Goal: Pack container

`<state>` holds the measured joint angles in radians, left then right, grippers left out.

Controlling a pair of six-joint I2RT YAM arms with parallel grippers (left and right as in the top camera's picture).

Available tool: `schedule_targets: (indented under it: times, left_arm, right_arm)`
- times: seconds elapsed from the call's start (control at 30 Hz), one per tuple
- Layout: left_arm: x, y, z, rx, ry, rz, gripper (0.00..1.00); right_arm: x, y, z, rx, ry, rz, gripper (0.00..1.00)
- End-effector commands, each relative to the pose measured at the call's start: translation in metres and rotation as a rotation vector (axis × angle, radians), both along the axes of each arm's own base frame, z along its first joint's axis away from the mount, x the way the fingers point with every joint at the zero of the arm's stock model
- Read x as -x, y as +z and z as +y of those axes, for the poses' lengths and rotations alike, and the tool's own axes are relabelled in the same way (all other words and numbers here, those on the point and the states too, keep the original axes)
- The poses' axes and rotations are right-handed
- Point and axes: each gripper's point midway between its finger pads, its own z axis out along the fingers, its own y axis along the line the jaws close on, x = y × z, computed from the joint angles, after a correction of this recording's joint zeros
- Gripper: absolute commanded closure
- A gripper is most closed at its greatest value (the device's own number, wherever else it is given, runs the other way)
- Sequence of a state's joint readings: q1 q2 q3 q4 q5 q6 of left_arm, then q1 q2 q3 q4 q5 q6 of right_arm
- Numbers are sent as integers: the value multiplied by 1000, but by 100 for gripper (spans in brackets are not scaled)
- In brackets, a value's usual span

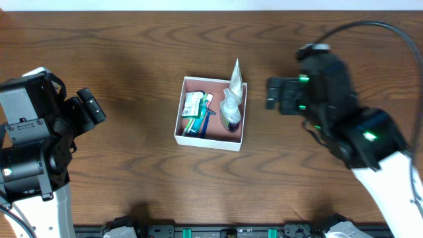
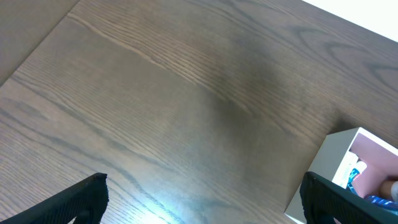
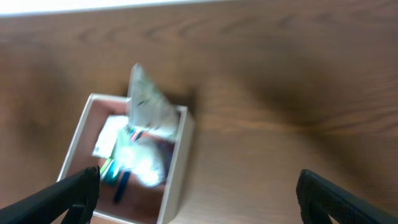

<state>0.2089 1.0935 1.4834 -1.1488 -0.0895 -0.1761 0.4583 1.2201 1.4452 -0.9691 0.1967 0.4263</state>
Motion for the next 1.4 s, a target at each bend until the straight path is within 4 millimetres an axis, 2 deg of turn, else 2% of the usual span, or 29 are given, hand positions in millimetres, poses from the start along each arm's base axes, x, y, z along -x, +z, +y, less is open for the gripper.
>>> schedule_targets:
  times: [0.0,0.23,0.53,0.63,0.77,0.87,1.0,1.2,1.37]
  left_arm:
    - [0,1,3,-12,6,6,2]
    - [0,1,3,-12,5,6,2]
    - [0,1,3,-12,6,6,2]
    - [0,1,3,-12,6,6,2]
    - [0,1,3,-12,5,6,2]
    - [0,1,3,-12,6,6,2]
    - [0,1,3,-12,5,6,2]
    - [0,1,3,-12,6,6,2]
    - [0,1,3,-12,6,6,2]
  right_arm:
    - [9,23,-22,22,-7,-76,1]
    - [22,42,-29,-4,-13,-136,1]
    - [40,17,-42,71,-32,-18,1]
    - [40,15,-46,85,-45,-14,1]
    - [33,20,-69,112,-146,-78,1]
    - [32,14,-88,70,-210,-135,1]
    - [40,-19,-114,-6,-279,-195,1]
    - [77,-85,-147,40,-390,-218,1]
    - [104,-128,-165,93,-462,-241,1]
